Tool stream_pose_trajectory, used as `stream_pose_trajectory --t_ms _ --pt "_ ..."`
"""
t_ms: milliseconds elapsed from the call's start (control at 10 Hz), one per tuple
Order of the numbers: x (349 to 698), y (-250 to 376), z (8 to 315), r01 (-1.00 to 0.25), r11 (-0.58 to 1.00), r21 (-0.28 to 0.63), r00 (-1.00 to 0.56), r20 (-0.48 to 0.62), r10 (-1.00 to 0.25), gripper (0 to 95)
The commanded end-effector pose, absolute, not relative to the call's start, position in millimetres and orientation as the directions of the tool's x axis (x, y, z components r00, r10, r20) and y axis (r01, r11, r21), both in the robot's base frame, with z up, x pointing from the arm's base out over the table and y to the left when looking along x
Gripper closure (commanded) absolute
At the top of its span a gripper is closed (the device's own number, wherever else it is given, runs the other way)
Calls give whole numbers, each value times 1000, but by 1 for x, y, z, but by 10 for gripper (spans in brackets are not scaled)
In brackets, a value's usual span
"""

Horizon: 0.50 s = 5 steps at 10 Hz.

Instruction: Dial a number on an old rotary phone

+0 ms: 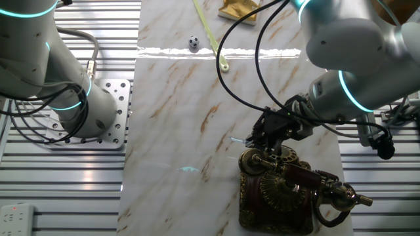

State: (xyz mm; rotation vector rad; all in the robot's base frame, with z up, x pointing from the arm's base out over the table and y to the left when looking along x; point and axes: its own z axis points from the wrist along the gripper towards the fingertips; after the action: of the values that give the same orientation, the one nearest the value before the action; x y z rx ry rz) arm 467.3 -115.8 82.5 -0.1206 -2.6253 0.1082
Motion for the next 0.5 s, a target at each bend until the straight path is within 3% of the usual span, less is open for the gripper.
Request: stream_pose_trajectory --t_ms 100,500 --pt "470 -114 81 66 993 -100 -869 482 107 950" --pt "474 -108 76 68 991 -112 -869 481 114 950"
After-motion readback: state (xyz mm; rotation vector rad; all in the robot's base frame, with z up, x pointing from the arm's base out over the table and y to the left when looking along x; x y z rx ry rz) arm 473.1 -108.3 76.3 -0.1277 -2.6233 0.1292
